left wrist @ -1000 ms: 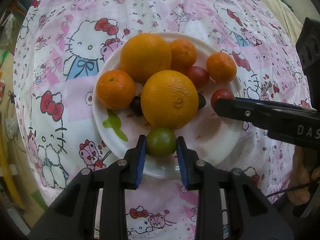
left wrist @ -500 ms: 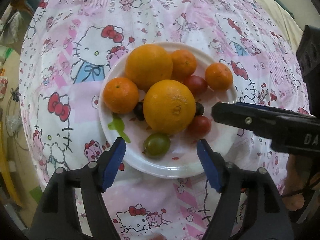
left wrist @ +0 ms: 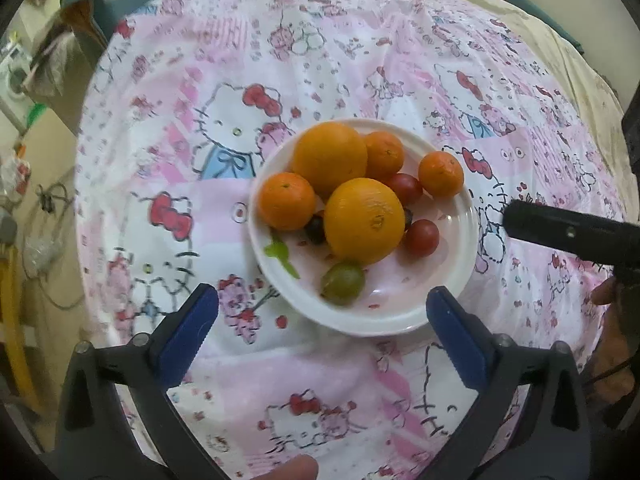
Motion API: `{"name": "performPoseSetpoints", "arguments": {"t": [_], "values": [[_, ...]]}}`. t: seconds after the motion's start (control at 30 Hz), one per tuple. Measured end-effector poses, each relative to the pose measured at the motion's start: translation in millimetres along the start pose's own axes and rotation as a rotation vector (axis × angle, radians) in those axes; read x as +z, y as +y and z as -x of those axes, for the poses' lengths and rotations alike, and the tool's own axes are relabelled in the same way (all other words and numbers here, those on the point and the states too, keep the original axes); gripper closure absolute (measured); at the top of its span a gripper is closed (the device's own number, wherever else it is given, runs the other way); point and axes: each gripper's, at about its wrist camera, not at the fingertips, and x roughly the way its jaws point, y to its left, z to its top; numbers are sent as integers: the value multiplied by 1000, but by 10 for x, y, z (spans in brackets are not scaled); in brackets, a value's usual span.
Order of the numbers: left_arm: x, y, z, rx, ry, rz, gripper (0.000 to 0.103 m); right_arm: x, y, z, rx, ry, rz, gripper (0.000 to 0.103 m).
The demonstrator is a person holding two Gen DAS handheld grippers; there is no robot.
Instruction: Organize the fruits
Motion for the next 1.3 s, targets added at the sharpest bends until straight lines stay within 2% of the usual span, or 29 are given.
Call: {"name": "performPoseSetpoints", "arguments": {"t": [0.23, 0.47, 0.6, 0.8, 0.97, 1.1, 1.3], "values": [[-94, 131, 304, -13, -84, 60, 0, -232, 120, 266, -33, -64, 50, 8], [-323, 190, 494, 13, -132, 60, 0, -544, 107, 463, -53, -139, 12, 7], [-443, 229, 616, 24, -175, 67, 0, -678, 170, 496, -85, -167, 38, 7], [-605, 241, 776, 72, -280, 56, 0, -855, 268, 534, -133, -272, 55, 4], [-642, 216, 853, 106, -366, 41, 0, -951, 405, 477, -199, -354, 132, 4], [-606, 210, 762, 99, -355, 45, 0, -930, 485, 434, -241, -391, 182, 3], [-573, 229, 676, 75, -323, 77, 0, -904, 505, 374, -263, -397, 195, 2]]}}
